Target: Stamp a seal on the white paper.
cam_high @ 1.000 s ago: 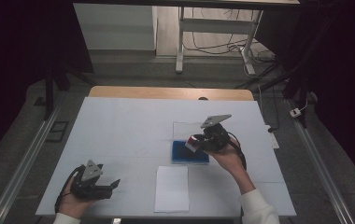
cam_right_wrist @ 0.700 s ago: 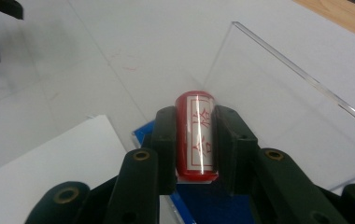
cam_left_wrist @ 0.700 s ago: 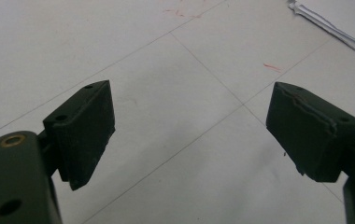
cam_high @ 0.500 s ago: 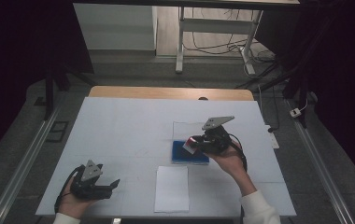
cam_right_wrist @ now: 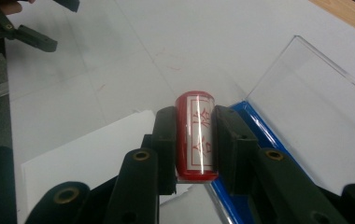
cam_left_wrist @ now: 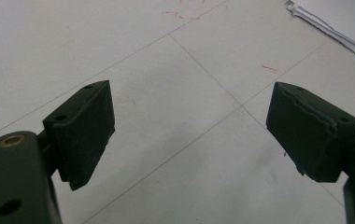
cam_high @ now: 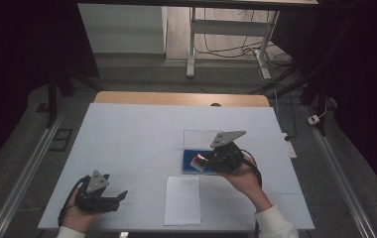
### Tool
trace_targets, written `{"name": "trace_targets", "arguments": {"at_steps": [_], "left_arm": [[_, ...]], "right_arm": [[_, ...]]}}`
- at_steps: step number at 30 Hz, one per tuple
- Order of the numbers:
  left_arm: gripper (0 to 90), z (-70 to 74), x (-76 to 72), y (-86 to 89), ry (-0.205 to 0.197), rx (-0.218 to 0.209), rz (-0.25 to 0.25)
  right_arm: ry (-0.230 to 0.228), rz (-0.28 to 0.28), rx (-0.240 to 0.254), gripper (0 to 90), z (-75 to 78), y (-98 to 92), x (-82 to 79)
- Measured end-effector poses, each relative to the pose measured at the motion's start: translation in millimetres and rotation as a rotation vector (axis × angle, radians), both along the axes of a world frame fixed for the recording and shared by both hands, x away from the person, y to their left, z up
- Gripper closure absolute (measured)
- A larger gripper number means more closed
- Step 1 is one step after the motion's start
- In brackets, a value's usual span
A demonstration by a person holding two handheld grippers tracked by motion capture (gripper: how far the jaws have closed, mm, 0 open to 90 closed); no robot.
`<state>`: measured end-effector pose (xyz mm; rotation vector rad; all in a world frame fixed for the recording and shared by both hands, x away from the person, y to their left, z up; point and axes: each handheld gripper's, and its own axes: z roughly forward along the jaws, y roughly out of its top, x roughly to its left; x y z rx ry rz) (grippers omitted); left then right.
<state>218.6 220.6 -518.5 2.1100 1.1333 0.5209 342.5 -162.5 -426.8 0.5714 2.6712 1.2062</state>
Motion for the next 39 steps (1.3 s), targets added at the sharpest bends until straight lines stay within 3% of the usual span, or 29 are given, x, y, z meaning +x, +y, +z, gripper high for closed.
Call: {"name": "trace_targets", "arguments": {"at_steps": [17,39], "left_arm": [[15.6,0.5,-0.6,-0.7,0.0,0.006,-0.005],[15.6,0.3,-0.8,-0.3,0.0,0.002,-0.004]], "right_arm": [[-0.004,0.091,-0.036,70.0,-1.3,12.4,-33.6],[-0.005,0.154,-0.113,70.0,-16.3,28.7,-51.3]]}}
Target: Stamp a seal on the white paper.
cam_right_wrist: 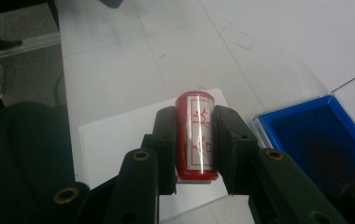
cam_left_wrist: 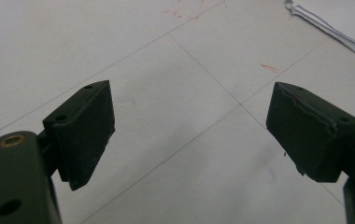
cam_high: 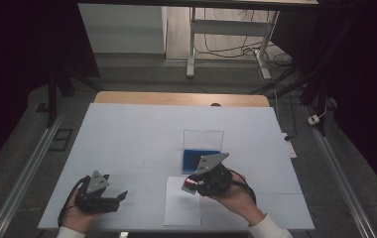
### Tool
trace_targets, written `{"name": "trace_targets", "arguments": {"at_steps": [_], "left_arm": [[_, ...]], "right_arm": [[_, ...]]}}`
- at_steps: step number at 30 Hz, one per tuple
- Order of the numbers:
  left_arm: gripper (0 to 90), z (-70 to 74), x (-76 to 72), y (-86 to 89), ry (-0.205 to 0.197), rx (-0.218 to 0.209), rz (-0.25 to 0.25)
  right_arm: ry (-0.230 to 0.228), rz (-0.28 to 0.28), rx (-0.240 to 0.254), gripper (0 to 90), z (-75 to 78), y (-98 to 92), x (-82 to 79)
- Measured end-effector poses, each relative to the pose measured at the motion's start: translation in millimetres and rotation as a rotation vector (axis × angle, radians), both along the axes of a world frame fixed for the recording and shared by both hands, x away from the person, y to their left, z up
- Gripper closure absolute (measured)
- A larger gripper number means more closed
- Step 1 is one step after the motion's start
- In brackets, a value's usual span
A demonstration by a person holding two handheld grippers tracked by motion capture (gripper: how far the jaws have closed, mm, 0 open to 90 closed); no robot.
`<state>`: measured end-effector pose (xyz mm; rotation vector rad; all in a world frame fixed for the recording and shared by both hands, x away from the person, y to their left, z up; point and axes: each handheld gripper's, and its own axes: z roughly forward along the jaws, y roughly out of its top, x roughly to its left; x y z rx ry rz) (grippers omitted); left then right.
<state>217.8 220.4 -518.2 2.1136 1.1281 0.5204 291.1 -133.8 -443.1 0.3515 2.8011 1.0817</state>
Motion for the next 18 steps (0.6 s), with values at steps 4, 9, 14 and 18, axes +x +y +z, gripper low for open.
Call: {"name": "trace_targets", "arguments": {"at_steps": [4,9,14,18], "left_arm": [[15.6,-0.2,0.1,0.0,0.001,0.0,0.0],[15.7,-0.6,0.3,-0.3,0.002,0.001,-0.002],[15.6,-0.3,0.0,-0.1,0.001,0.001,-0.002],[15.7,-0.3,-0.1,-0.6,0.003,0.004,-0.003]], "right_arm": [[0.002,0.001,-0.018,70.0,-4.1,2.8,-0.3],[-0.004,0.005,-0.056,70.0,-9.8,6.8,-0.9],[-0.003,0.017,-0.067,70.0,-14.9,12.0,-2.6],[-0.005,0.024,-0.077,69.9,-17.8,16.1,-4.3]]}}
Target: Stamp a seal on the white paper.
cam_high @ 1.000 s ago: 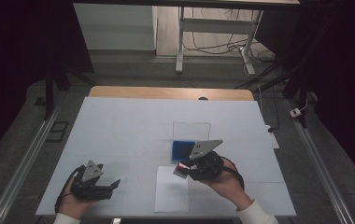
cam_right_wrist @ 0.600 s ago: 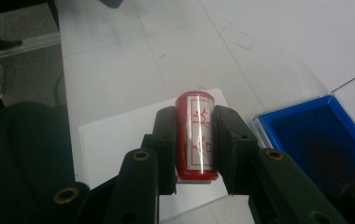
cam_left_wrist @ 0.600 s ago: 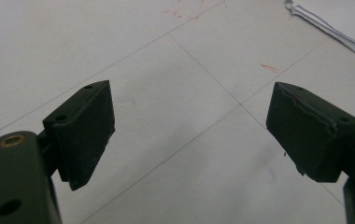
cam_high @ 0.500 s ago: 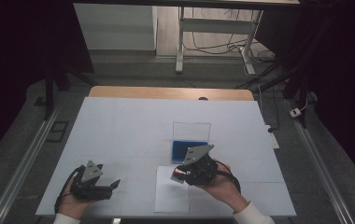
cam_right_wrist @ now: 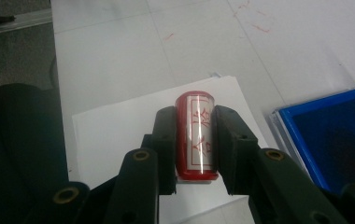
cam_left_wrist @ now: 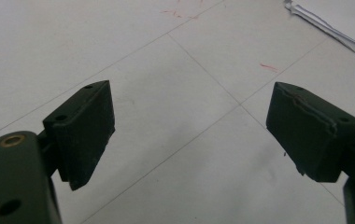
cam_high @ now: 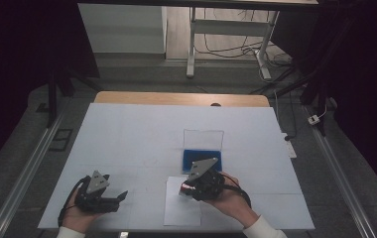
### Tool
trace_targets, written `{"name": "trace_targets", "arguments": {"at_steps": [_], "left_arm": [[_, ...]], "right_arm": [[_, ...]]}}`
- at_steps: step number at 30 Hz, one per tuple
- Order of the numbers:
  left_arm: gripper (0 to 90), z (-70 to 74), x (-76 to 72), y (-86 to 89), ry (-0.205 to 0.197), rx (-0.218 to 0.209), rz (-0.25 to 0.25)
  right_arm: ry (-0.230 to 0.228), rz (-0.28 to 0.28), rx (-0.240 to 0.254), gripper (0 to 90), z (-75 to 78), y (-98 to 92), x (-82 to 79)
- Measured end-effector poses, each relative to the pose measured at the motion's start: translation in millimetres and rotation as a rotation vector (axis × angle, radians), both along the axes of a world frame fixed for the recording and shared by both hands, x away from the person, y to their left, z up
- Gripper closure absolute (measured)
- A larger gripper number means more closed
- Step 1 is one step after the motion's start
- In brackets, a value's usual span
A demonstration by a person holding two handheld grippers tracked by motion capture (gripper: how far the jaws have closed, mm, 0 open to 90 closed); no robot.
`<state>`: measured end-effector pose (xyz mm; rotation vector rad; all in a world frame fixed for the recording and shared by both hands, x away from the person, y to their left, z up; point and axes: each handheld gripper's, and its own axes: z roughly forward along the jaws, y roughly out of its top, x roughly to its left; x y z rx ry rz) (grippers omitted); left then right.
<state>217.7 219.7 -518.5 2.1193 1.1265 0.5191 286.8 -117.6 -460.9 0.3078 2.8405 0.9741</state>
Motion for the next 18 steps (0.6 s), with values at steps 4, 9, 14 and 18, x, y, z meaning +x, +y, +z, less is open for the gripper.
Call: {"name": "trace_targets", "arguments": {"at_steps": [4,9,14,18], "left_arm": [[15.7,-0.1,0.0,0.0,0.0,0.0,0.0],[15.7,-0.2,-0.1,0.3,-0.001,-0.001,0.0],[15.7,-0.1,-0.2,0.3,-0.001,0.001,-0.002],[15.7,-0.1,-0.2,0.6,-0.001,0.001,-0.002]], "right_arm": [[0.0,0.012,-0.013,69.9,-4.4,3.9,-1.3],[0.002,0.016,-0.031,70.0,-9.2,7.3,-1.6],[-0.005,0.016,-0.037,69.9,-13.9,10.4,-2.5],[-0.002,0.014,-0.039,70.0,-15.1,10.8,-2.3]]}}
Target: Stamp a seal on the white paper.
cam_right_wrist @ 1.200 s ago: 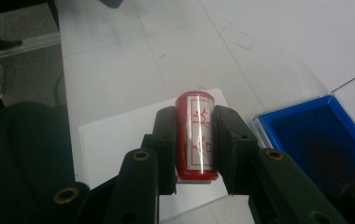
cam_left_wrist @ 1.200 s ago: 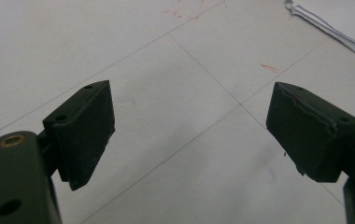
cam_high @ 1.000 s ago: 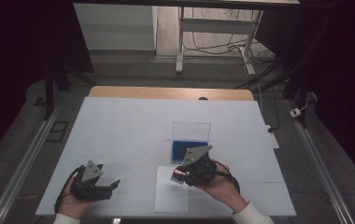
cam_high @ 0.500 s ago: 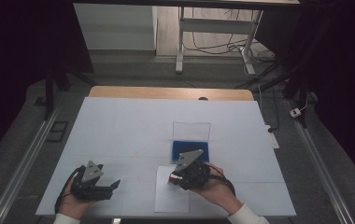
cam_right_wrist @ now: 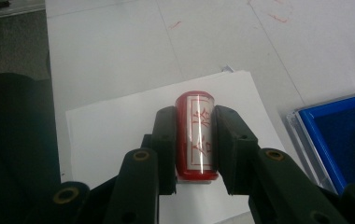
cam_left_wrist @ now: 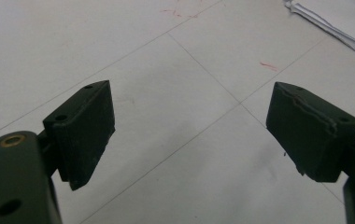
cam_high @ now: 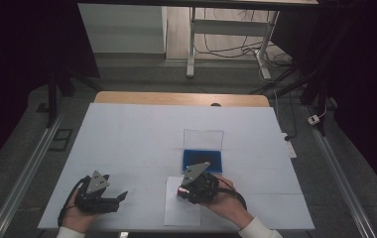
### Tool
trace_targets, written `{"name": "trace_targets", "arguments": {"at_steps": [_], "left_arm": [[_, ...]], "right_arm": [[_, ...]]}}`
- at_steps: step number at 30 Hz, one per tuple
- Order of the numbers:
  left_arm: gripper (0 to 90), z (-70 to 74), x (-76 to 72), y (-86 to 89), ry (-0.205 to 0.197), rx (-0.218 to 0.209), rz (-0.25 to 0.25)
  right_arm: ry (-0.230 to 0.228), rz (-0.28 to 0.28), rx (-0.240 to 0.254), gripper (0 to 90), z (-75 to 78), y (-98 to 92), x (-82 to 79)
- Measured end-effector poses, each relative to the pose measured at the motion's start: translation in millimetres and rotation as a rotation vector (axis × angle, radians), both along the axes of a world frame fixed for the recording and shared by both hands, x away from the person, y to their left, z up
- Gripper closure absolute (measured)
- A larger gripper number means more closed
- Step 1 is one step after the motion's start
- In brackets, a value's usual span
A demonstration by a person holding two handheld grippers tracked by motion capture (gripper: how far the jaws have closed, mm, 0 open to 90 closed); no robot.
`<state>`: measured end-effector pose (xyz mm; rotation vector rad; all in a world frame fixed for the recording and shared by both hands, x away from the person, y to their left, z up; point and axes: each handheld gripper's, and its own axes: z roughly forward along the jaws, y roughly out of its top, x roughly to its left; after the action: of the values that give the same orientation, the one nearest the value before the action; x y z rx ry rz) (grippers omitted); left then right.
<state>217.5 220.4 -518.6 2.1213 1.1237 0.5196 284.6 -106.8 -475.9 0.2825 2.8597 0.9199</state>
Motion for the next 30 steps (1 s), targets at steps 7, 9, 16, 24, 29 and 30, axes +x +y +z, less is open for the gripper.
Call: {"name": "trace_targets", "arguments": {"at_steps": [7,9,16,24,29,30], "left_arm": [[15.7,-0.7,0.1,0.0,0.002,0.006,-0.001],[15.8,-0.8,0.3,0.2,0.002,0.004,-0.002],[15.8,-1.2,0.5,0.2,0.004,0.007,-0.003],[15.7,-1.3,0.6,0.8,0.004,0.005,-0.003],[15.7,-1.4,0.8,0.9,0.004,0.006,-0.004],[15.8,-1.5,0.7,0.8,0.004,0.005,-0.003]], "right_arm": [[-0.003,-0.001,-0.009,69.9,-2.8,0.6,0.9],[-0.003,0.0,-0.013,69.9,-3.0,0.6,1.1],[-0.008,0.001,-0.012,69.9,-7.0,1.0,2.5],[-0.012,0.012,-0.025,69.9,-10.1,1.2,4.3],[0.001,-0.002,-0.025,69.8,-10.6,1.5,3.7],[0.004,-0.003,-0.027,69.8,-10.5,1.4,3.8]]}}
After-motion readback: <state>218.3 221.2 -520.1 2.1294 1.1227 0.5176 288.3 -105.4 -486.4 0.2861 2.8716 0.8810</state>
